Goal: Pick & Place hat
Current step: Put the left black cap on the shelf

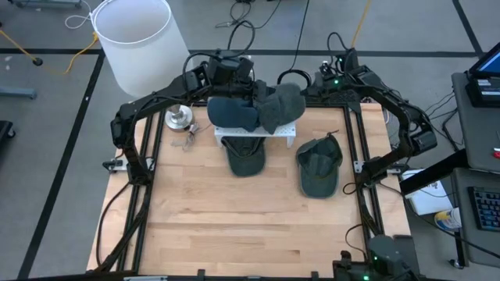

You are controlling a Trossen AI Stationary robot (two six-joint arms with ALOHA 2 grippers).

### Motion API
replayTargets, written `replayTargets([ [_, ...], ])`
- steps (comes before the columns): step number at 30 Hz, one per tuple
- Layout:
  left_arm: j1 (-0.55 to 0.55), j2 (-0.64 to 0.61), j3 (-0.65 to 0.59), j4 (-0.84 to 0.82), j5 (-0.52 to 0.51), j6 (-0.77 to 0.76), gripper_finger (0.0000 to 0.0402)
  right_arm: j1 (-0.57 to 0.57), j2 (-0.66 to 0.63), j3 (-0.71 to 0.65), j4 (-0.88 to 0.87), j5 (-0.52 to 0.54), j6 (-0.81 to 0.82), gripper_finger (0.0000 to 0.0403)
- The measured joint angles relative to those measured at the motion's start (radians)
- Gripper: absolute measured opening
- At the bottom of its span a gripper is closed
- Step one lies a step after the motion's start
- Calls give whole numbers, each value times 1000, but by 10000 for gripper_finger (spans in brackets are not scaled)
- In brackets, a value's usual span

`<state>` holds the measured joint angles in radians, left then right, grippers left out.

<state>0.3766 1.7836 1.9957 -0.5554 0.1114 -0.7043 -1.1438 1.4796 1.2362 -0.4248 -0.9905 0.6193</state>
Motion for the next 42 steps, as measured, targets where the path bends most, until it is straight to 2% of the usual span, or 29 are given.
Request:
replayTargets([
  [10,-29,0,0,-154,-173,68,172,-2,0,0,-26,98,0,3],
  [15,-30,0,0,-150,-184,68,172,0,-1,-16,-17,140,1,7],
  [21,-30,0,0,-142,-183,62,172,2,-1,-128,57,123,86,18],
  [26,-30,0,0,-120,-183,52,172,3,0,-223,205,28,179,43],
  [30,-30,0,0,-96,-183,52,172,3,0,-248,297,-32,249,61],
  [35,-30,0,0,-79,-182,51,172,-1,0,-248,317,-58,255,95],
  [42,-30,0,0,-79,-181,49,172,-3,0,-248,316,-56,253,170],
])
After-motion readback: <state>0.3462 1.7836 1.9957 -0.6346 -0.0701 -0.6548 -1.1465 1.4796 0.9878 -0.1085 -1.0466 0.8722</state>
